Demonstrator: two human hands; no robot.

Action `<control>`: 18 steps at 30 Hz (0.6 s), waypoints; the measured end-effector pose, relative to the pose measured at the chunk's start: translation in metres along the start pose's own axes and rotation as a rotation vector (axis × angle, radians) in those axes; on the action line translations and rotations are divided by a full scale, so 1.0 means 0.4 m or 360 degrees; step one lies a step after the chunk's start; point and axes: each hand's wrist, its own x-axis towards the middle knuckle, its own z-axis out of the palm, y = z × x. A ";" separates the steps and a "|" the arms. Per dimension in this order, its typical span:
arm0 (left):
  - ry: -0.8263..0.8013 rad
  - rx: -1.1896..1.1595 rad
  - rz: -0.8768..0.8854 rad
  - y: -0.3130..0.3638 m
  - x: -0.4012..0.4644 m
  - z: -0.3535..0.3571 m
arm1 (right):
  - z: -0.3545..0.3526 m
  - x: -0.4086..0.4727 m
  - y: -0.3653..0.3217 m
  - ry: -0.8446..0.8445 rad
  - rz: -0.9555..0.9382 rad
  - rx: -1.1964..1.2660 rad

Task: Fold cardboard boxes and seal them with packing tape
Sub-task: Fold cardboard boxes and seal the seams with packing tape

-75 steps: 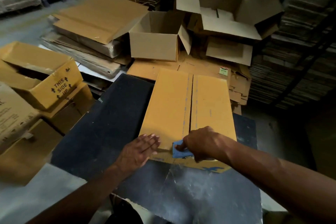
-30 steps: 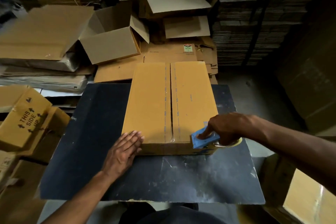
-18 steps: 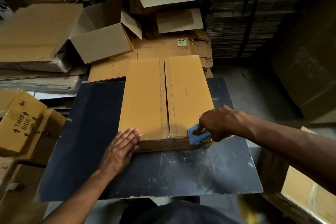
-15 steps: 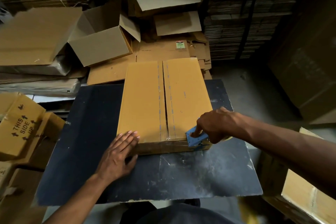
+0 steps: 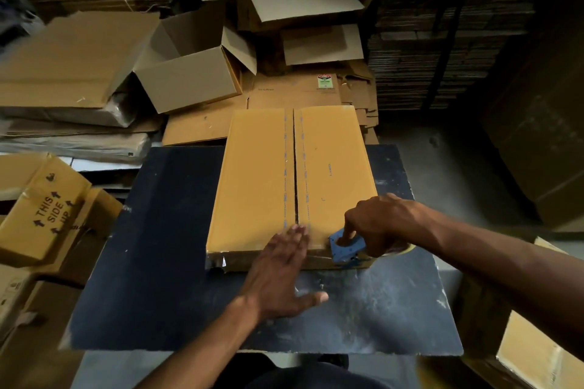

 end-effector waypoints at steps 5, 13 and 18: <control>0.0125 0.0010 -0.0510 -0.170 -0.142 0.005 | 0.009 0.005 0.010 -0.0031 -0.0001 0.0021; 0.0001 0.0004 -0.0244 0.021 -0.012 -0.020 | 0.008 0.004 0.011 0.0028 -0.0047 0.0000; 0.0103 -0.0068 0.0016 0.119 0.060 0.009 | 0.018 0.005 0.009 0.0081 -0.0030 -0.0011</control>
